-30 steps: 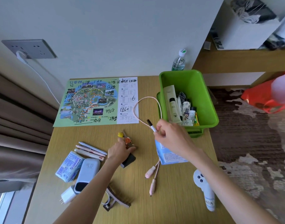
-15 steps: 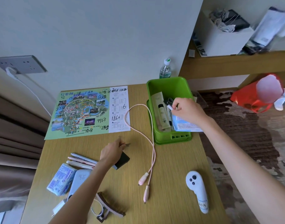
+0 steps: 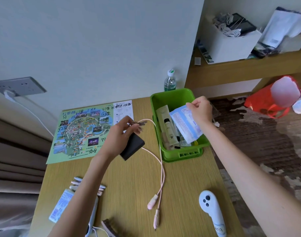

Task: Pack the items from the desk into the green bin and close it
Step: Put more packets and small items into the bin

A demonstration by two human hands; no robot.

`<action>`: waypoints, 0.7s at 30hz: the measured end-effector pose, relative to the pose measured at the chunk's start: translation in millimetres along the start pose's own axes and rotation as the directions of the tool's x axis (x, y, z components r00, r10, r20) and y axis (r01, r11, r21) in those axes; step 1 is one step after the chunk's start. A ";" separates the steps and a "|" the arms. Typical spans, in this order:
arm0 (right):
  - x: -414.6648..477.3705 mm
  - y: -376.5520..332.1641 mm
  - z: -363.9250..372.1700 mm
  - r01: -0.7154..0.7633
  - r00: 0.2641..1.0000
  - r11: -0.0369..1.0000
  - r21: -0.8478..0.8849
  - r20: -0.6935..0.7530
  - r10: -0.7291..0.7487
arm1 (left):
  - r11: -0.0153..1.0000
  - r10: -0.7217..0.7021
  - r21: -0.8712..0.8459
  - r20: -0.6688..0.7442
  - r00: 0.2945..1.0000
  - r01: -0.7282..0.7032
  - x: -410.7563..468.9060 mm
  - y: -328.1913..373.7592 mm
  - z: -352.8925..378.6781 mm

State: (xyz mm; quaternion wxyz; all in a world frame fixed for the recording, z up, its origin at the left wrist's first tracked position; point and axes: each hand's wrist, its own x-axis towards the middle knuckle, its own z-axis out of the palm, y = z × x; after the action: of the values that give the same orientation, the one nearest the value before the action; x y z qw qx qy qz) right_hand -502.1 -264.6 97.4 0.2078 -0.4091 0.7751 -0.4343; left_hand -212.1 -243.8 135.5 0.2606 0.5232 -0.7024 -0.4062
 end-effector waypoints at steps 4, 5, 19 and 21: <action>-3.6 4.9 13.2 0.027 0.984 0.997 -0.071 0.177 -0.014 | 0.998 0.057 0.010 0.014 0.998 -0.057 12.1 22.5 4.9; -6.2 7.6 13.7 0.078 0.967 0.984 -0.159 0.253 -0.036 | 0.997 0.077 0.030 0.022 0.997 -0.077 16.6 27.8 7.8; -50.9 59.9 -35.6 0.275 0.961 0.887 -0.371 0.119 -0.248 | 0.903 0.116 0.383 0.215 0.970 -0.193 82.6 48.4 130.7; -50.9 60.8 -34.5 0.260 0.965 0.886 -0.384 0.122 -0.231 | 0.816 0.014 0.545 0.318 0.948 -0.195 84.2 37.3 148.5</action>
State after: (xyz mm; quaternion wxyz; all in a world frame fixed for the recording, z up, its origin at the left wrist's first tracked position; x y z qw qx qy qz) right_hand -523.7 -188.3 62.9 0.0919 -0.5529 0.7809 -0.2758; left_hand -375.7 -274.7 82.7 0.0051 0.4696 -0.8504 -0.2371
